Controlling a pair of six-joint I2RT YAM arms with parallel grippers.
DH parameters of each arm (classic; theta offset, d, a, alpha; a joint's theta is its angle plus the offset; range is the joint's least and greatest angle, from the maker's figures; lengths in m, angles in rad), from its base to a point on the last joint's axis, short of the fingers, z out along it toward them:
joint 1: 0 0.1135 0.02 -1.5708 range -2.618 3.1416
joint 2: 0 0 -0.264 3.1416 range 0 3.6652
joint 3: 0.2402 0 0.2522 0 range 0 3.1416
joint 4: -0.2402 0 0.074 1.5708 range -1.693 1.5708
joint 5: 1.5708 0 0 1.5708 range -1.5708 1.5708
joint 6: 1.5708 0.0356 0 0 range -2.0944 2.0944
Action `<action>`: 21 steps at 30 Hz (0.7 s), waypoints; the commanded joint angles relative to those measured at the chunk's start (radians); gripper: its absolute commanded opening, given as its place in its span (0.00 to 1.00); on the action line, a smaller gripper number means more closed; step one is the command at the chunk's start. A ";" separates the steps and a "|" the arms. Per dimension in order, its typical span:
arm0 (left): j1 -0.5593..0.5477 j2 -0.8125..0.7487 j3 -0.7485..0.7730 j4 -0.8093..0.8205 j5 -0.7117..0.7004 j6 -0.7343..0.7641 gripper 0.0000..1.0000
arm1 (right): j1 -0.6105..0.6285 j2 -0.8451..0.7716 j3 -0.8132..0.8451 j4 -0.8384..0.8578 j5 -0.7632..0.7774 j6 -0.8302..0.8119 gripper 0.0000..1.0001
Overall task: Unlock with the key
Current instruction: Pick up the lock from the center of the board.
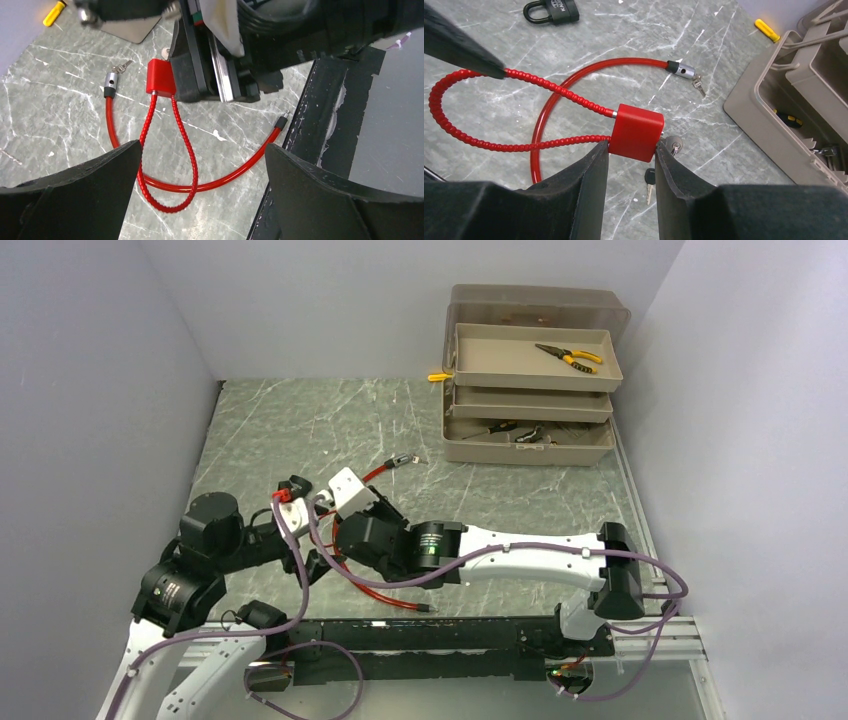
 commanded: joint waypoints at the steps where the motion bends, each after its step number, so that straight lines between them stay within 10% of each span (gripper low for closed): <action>1: -0.004 0.004 0.030 0.024 0.028 -0.029 0.99 | 0.020 0.039 0.100 -0.028 0.058 -0.007 0.00; 21: -0.005 -0.015 0.008 0.038 0.227 -0.025 0.99 | 0.120 -0.018 0.088 0.033 0.168 -0.085 0.00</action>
